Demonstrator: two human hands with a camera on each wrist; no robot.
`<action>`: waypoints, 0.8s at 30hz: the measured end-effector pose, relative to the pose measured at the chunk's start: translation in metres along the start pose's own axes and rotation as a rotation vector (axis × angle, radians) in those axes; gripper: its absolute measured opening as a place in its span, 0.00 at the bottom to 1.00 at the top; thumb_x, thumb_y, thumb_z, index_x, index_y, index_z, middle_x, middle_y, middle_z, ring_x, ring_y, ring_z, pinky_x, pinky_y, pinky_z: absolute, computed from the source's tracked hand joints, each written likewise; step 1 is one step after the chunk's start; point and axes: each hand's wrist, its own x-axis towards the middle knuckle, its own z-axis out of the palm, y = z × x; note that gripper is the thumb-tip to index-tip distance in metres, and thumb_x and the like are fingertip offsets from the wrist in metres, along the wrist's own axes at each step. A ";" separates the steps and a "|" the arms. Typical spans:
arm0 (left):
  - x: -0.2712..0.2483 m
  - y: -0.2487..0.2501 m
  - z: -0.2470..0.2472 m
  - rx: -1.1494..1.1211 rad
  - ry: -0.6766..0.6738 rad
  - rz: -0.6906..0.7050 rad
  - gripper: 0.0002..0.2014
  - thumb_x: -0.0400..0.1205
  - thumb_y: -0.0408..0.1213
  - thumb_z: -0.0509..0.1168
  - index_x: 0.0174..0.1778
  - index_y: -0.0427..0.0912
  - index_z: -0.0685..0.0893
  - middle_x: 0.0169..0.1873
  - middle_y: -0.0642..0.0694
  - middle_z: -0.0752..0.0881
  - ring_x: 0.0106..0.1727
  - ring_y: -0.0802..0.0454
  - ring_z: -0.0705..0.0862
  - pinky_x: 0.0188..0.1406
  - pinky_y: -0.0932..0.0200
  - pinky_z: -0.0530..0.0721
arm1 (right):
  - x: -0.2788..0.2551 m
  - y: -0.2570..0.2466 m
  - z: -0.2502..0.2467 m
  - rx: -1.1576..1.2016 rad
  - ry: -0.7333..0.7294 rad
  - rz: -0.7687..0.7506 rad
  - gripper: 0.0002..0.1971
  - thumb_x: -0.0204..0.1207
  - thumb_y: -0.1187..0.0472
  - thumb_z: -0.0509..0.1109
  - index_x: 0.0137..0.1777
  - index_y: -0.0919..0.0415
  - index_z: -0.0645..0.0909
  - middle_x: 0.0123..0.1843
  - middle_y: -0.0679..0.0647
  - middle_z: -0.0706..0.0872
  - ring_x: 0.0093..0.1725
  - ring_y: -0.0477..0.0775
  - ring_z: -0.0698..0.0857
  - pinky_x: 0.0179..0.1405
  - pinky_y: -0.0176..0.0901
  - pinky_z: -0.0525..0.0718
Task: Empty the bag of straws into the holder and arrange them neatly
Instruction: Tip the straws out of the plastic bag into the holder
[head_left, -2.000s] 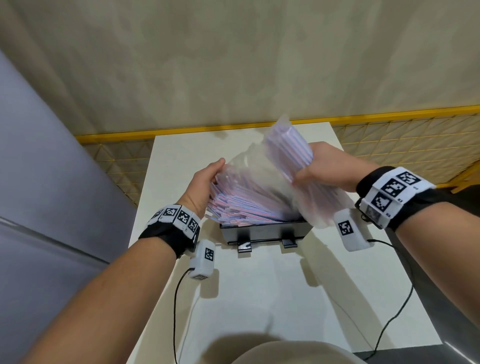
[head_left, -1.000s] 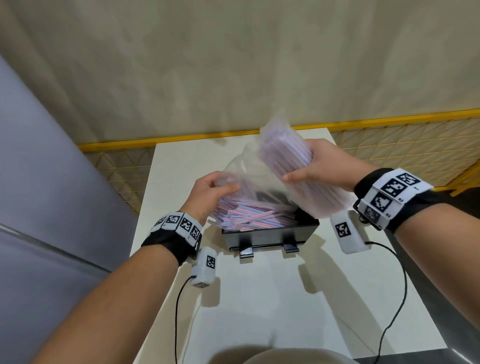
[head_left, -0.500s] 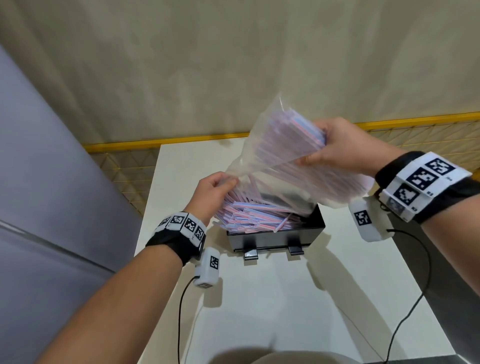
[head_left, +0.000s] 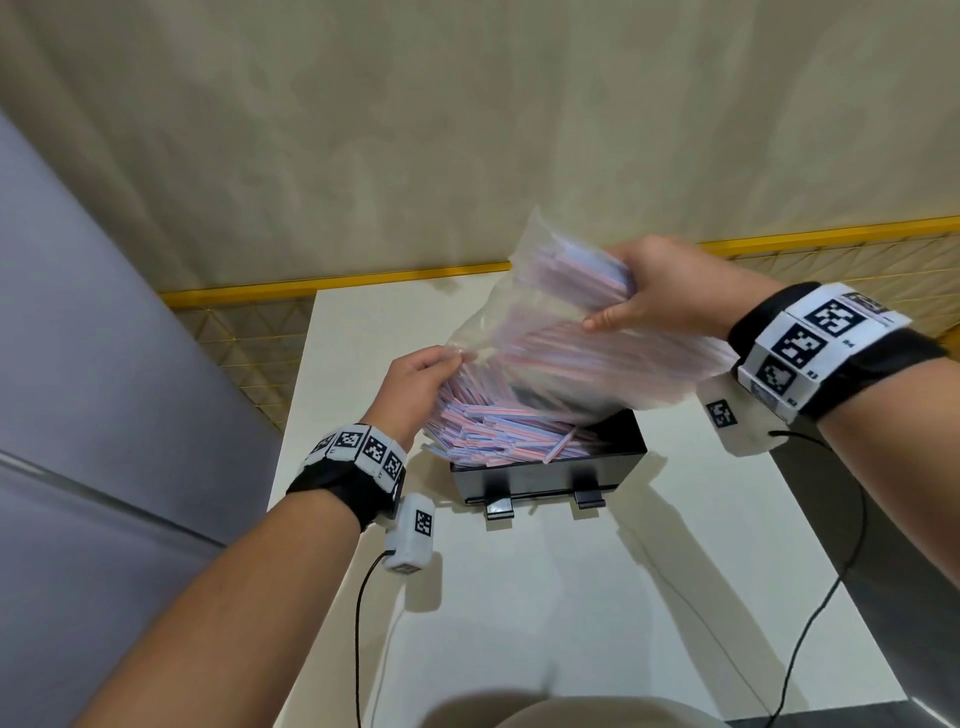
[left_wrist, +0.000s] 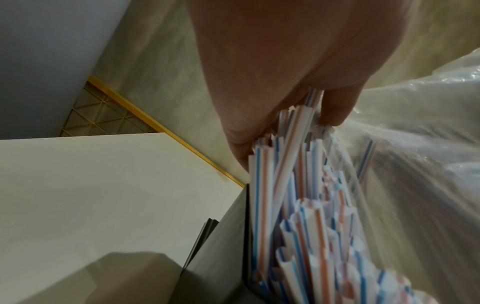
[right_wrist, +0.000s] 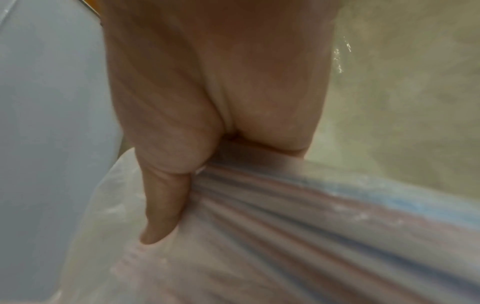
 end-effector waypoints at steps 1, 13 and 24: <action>0.000 0.000 0.000 -0.002 -0.002 -0.003 0.12 0.87 0.29 0.66 0.49 0.44 0.94 0.44 0.47 0.93 0.48 0.50 0.89 0.49 0.57 0.83 | 0.000 0.000 0.001 0.004 0.010 -0.001 0.16 0.69 0.50 0.85 0.49 0.54 0.84 0.40 0.52 0.87 0.43 0.59 0.84 0.36 0.45 0.74; -0.001 0.002 -0.001 0.014 -0.036 0.030 0.06 0.81 0.32 0.75 0.53 0.42 0.93 0.47 0.42 0.95 0.47 0.46 0.92 0.52 0.53 0.88 | 0.004 0.016 0.016 0.313 0.026 0.013 0.14 0.68 0.55 0.87 0.48 0.58 0.87 0.39 0.50 0.88 0.39 0.50 0.84 0.44 0.46 0.82; -0.004 0.013 -0.001 0.019 -0.092 0.036 0.16 0.76 0.28 0.79 0.59 0.44 0.92 0.53 0.44 0.95 0.54 0.49 0.93 0.59 0.56 0.88 | -0.002 0.018 0.018 0.334 0.044 -0.001 0.13 0.69 0.63 0.85 0.49 0.61 0.85 0.40 0.50 0.85 0.39 0.48 0.81 0.42 0.44 0.79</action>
